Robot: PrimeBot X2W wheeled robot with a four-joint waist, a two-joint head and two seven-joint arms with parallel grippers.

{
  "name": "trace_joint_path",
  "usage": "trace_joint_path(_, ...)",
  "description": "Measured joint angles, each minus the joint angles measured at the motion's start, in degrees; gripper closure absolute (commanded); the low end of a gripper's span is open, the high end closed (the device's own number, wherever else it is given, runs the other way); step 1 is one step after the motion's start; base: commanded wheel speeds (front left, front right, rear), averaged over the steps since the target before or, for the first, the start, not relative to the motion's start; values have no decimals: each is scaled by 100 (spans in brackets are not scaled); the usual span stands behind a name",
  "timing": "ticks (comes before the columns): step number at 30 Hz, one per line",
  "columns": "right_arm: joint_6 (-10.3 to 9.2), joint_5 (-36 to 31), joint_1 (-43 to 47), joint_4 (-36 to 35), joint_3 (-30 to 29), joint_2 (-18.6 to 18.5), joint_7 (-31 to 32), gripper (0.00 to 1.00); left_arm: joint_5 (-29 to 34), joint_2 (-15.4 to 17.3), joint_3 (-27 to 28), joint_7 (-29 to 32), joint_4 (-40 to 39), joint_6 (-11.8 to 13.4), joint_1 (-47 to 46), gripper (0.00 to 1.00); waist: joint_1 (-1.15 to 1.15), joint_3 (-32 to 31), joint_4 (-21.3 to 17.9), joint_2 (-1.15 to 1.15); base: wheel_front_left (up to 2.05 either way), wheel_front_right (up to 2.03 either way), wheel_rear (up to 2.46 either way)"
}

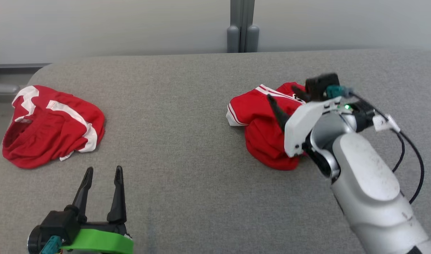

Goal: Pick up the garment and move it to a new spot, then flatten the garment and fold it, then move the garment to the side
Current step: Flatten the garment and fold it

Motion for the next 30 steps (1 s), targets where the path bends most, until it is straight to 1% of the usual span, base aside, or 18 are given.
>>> trace_joint_path(3, 0, 323, -753, 553, 1, -112, 597, 0, 44, -87, -63, 0, -35, -89, -168, 0, 0, 128, 128, 0, 0, 0, 0)
trace_joint_path(5, 1, 467, -1138, 859, 32, -202, 872, 0, 81, -152, -114, 1, -37, -137, -248, 0, 0, 216, 236, 0, 0, 0, 0)
trace_joint_path(9, 0, 615, -1768, 1539, 63, -513, 1362, 0, 160, -259, -133, 0, -47, -220, -406, 0, 0, 433, 497, 0, 0, 0, 0)
trace_joint_path(13, -1, 845, -2064, 2052, 138, -713, 1748, 0, 194, -344, -151, 0, -29, -291, -448, 0, 0, 625, 771, 0, 0, 0, 0)
trace_joint_path(14, -1, 1090, -2156, 2250, 235, -768, 1997, 0, 211, -367, -132, 0, -24, -321, -469, 0, 0, 714, 927, 0, 0, 0, 0)
trace_joint_path(19, -1, 1729, -2121, 2382, 709, -824, 2828, 0, 260, -415, -51, 0, -2, -370, -464, 0, 0, 845, 1230, 0, 0, 0, 0)
trace_joint_path(20, -1, 1809, -2096, 2368, 789, -857, 2969, 11, 261, -420, -33, 0, 3, -375, -456, 0, 0, 850, 1264, 0, 0, 0, 0)
trace_joint_path(21, -1, 1893, -2045, 2321, 902, -914, 3110, 68, 264, -422, -2, 0, 15, -385, -446, 0, 0, 843, 1292, 0, 0, 0, 0)
trace_joint_path(22, -1, 1936, -1988, 2225, 1048, -981, 3167, 100, 270, -421, 20, 0, 23, -389, -438, 0, 0, 824, 1304, 0, 0, 0, 0)
trace_joint_path(25, -1, 2039, -1924, 1929, 1295, -1194, 3081, 100, 286, -427, 35, 0, 27, -397, -398, 0, 0, 746, 1299, 0, 0, 0, 0)
trace_joint_path(30, -1, 2078, -1905, 1513, 1557, -1393, 2360, 100, 315, -426, 40, 0, 53, -438, -352, 0, 0, 551, 1212, 0, 0, 0, 0)
